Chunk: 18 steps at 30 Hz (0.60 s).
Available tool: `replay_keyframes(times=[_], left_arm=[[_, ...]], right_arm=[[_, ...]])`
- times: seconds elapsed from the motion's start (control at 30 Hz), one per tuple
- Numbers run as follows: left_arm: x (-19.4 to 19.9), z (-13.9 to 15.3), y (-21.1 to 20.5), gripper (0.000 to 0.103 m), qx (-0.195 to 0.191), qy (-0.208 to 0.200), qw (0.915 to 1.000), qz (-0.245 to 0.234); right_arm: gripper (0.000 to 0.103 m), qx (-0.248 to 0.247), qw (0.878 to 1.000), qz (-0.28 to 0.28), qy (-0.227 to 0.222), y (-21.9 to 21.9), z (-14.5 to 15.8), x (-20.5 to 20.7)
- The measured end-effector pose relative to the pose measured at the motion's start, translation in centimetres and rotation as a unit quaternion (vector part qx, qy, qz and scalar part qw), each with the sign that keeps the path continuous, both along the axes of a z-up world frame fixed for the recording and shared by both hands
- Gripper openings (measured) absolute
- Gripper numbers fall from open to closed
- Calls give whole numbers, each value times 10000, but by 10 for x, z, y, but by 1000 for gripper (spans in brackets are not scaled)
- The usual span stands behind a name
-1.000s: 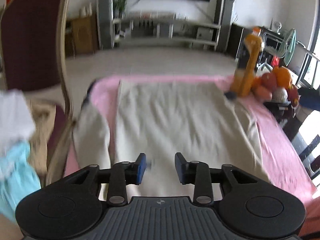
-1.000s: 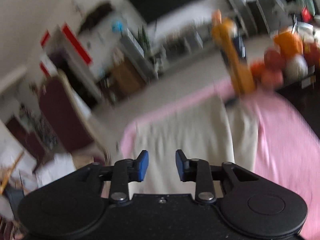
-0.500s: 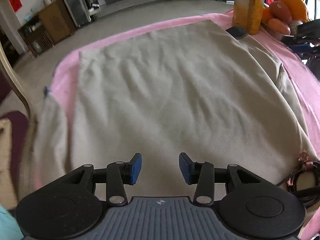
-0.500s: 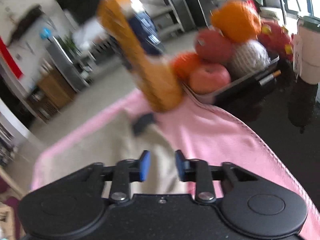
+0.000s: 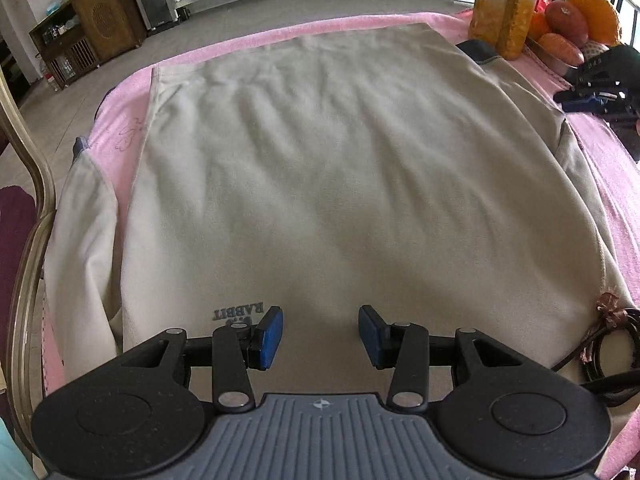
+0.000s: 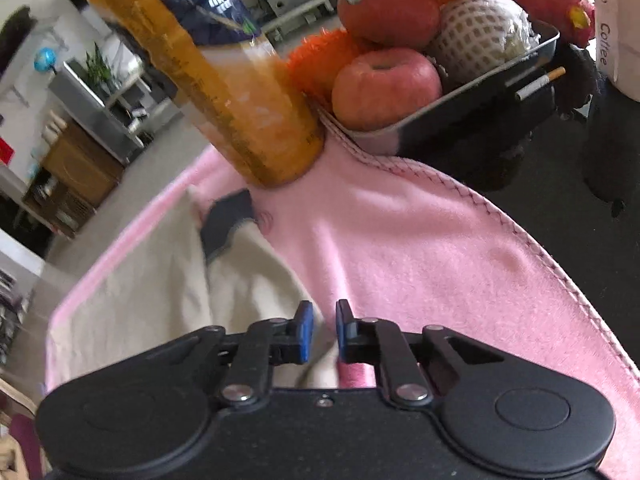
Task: Fold clothes
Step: 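Grasp the sleeve near the fruit tray with the right gripper and pull it outward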
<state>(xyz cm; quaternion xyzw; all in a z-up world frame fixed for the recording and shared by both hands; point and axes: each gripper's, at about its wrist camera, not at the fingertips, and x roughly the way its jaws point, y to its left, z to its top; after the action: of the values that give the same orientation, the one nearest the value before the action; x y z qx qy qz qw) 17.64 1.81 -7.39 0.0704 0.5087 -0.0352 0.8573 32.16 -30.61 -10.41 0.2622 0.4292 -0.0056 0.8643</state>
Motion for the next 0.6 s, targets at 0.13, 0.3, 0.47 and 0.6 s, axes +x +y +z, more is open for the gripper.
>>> replay_keyframes(times=[0.13,0.3,0.47,0.6], left_arm=[[-1,0,-1,43,-24,-16,10000,-38],[2,-3,-1,43,-57,20,10000,-27],[2,-4,-2,43,-33,-7,10000,-14],[-1,-1,-3,43,22,-86,10000,4]], right_arm=[[14,-276,9991,246,-199,8,0,3],[14,-333,9987,379,-104,7,-11,8],[2,-763,9959,414,-254,21,-6,5],[2,-1072,9918,2,-696,33,25,-12]])
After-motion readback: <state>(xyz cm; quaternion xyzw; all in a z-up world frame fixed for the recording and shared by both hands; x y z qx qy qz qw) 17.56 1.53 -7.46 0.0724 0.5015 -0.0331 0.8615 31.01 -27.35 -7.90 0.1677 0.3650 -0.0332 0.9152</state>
